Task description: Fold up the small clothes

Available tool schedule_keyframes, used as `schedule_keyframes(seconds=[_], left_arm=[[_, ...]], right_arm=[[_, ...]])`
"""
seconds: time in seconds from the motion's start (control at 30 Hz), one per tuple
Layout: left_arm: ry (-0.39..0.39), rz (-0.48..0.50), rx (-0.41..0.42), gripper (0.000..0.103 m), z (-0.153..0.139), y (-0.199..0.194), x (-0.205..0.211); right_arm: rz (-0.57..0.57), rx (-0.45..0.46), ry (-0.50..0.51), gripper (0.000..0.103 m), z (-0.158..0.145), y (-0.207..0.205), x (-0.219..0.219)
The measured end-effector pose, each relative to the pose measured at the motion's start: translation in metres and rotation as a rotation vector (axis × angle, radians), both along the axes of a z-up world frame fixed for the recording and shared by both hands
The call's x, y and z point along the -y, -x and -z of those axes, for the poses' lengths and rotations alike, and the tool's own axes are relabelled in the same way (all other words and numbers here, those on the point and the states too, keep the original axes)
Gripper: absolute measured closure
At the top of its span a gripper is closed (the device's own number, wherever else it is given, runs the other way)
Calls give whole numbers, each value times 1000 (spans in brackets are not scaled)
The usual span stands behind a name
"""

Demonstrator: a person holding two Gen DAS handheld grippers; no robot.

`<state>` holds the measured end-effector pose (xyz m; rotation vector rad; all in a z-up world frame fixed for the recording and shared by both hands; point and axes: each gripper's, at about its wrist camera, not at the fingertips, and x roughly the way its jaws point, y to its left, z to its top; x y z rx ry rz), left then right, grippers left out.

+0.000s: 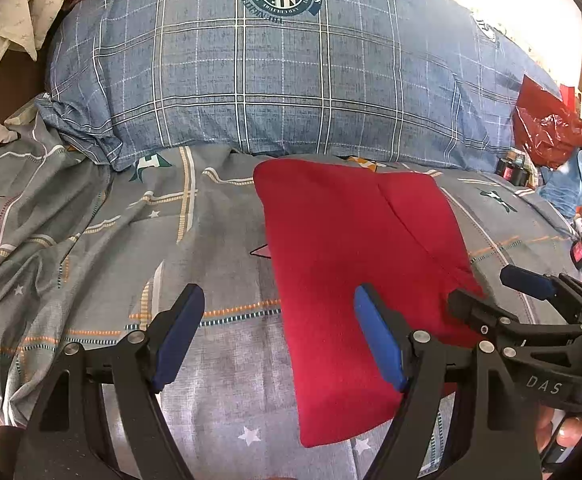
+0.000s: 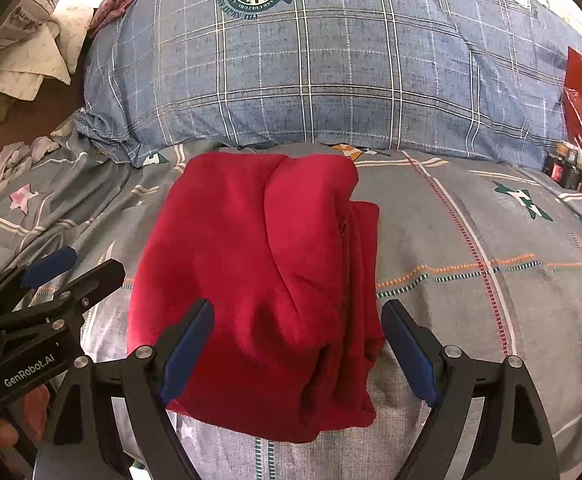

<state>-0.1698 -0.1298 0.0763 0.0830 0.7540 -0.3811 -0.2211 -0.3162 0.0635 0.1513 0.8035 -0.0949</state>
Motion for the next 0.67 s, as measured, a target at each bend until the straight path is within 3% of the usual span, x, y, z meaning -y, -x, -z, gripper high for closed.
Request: schedule_keyframes(seconds=[0.67], left_arm=[[14,-15,-17,26,5,-11,-6]], right_arm=[[21,-25,-7,16,8,-6,5]])
